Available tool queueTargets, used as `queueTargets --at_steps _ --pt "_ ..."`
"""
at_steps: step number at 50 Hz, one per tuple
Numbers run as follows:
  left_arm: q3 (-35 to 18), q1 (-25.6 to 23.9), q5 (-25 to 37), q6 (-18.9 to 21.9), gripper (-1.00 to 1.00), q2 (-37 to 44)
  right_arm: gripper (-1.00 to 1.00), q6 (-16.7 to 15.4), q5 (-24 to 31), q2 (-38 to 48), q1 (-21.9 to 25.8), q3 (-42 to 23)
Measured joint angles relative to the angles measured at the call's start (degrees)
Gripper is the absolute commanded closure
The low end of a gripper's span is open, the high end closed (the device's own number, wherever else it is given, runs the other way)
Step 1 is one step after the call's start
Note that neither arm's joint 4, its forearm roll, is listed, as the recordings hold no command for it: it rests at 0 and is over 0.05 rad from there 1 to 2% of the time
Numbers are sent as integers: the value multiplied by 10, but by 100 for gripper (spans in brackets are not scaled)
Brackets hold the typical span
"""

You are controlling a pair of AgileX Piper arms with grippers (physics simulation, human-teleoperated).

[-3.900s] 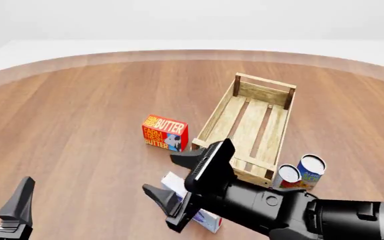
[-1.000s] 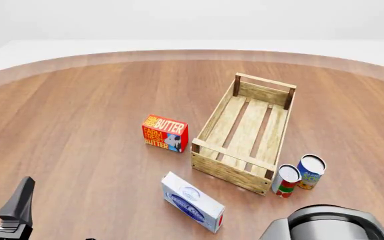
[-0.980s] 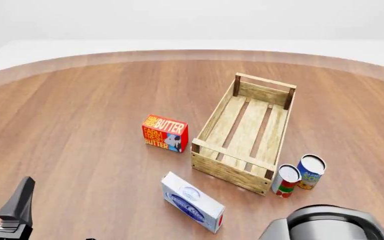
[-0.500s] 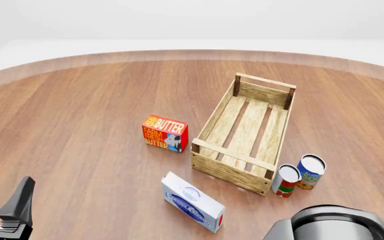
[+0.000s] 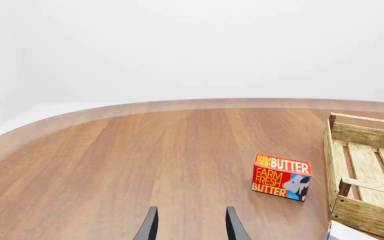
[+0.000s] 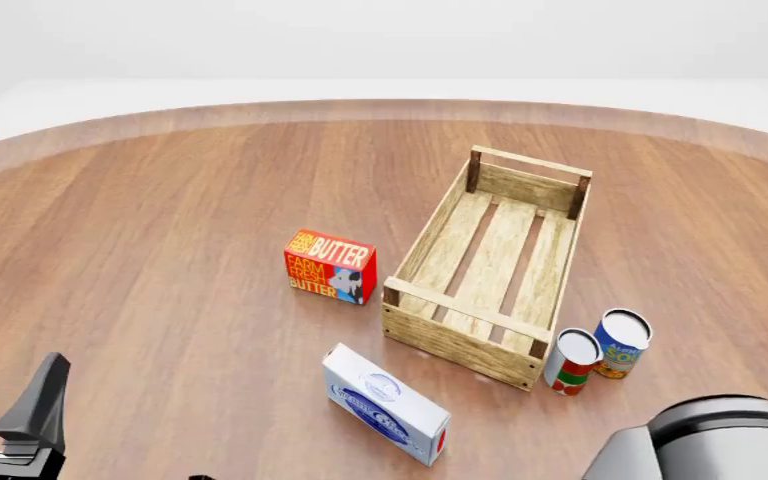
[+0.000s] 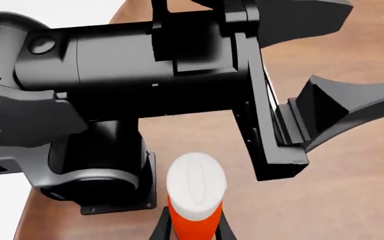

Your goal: Pick up the ketchup, and put it in the wooden tray.

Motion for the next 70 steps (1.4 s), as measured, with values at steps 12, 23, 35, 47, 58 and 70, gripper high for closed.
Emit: queueTargets --at_steps 12,23,35,47,58,70 --pt "0 0 0 0 -100 0 100 2 -19 -23 -21 41" --pt "0 0 0 0 -100 0 100 2 -23 -55 -51 78" --pt "0 0 0 0 -100 0 100 1 22 -113 -86 92" --pt "0 0 0 0 -100 0 100 -16 78 -163 -136 81" --pt "0 0 0 0 -100 0 100 -35 115 -209 -199 76" --pt "0 0 0 0 -100 0 100 -44 145 -253 -277 78"
